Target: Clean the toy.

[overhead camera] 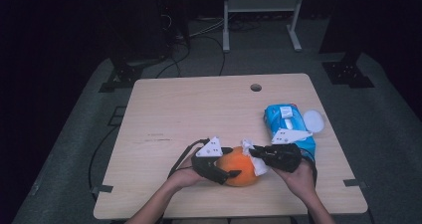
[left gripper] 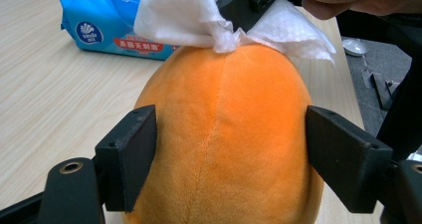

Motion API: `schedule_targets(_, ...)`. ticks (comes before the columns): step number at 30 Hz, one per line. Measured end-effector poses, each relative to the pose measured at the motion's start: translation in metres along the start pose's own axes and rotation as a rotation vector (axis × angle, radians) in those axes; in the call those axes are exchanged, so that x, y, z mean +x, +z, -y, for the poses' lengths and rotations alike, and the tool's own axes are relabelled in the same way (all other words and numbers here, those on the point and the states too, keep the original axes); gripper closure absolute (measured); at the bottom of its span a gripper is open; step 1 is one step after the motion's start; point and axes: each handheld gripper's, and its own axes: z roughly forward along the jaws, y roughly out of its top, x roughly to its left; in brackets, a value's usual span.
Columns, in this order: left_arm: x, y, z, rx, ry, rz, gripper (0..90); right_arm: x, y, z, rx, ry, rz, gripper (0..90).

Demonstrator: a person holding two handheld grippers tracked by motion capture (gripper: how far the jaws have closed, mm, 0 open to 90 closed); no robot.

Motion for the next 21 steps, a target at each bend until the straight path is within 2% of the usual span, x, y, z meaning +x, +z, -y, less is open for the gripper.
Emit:
schedule_targets(2, 0.0, 0.001, 0.0, 0.0, -0.003, -0.003, 22.0, 0.002, -0.002, -0.001, -0.009, -0.001, 0.001, 82.3)
schedule_targets(6, 0.001, -0.001, 0.001, -0.011, 0.005, 0.009, 19.6, 0.011, 0.001, -0.006, 0.0, -0.043, -0.004, 82.3)
schedule_targets(10, 0.005, -0.004, 0.001, -0.04, 0.01, 0.024, 13.2, 0.007, 0.0, -0.003, 0.018, -0.042, 0.0, 82.3)
schedule_targets(11, 0.008, -0.005, 0.002, -0.039, -0.003, 0.022, 13.2, 0.005, 0.0, -0.002, 0.022, -0.042, 0.005, 82.2)
schedule_targets(12, 0.013, -0.007, 0.005, -0.053, -0.031, 0.03, 11.0, -0.003, -0.004, 0.001, 0.022, -0.016, 0.004, 82.2)
schedule_targets(17, 0.021, -0.004, 0.014, -0.074, -0.084, 0.07, 9.8, -0.018, -0.009, 0.007, 0.023, 0.025, -0.015, 82.0)
schedule_targets(19, 0.021, 0.001, 0.017, -0.067, -0.088, 0.082, 9.6, -0.025, -0.011, 0.01, 0.024, 0.043, -0.013, 81.7)
schedule_targets(21, 0.018, 0.004, 0.018, -0.067, -0.071, 0.091, 9.5, -0.028, -0.012, 0.012, 0.022, 0.063, -0.019, 81.7)
